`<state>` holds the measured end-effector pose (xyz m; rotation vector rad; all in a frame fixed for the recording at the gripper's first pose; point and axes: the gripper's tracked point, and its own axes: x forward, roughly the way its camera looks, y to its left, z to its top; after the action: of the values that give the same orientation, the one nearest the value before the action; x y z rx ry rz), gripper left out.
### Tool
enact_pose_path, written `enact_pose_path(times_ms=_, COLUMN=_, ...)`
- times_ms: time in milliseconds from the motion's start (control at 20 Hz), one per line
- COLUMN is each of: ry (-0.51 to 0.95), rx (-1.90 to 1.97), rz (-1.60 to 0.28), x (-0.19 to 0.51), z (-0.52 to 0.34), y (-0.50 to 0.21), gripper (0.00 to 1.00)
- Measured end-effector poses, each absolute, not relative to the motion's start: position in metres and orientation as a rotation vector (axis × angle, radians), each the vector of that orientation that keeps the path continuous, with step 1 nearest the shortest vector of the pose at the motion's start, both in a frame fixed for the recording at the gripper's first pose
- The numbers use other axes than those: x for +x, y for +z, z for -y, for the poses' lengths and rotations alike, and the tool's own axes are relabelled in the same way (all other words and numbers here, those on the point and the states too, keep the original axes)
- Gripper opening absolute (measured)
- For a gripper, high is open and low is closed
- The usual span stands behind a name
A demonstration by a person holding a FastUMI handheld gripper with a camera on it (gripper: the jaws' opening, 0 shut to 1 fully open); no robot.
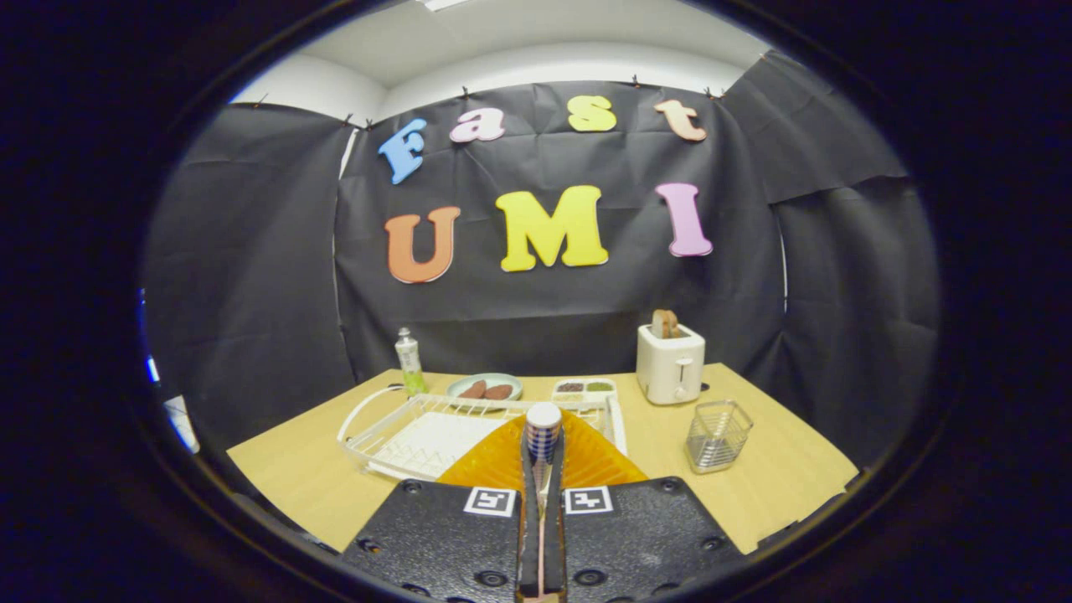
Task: Take the plate from the dish rack, then take the spoon from the basket and place it into the plate.
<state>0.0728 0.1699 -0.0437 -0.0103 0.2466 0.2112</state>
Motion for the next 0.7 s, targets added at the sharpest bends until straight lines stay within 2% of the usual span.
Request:
enact_pose_path(times_ms=350, ry=0.218, rx=-0.018, rz=-0.312, x=0.064, z=-0.205, y=-0.098, gripper=0.08)
enact_pose_path(times_ms=700, ry=0.238, rx=0.046, rz=-0.346, x=0.057, z=-0.219, y=-0.121, gripper=0.1)
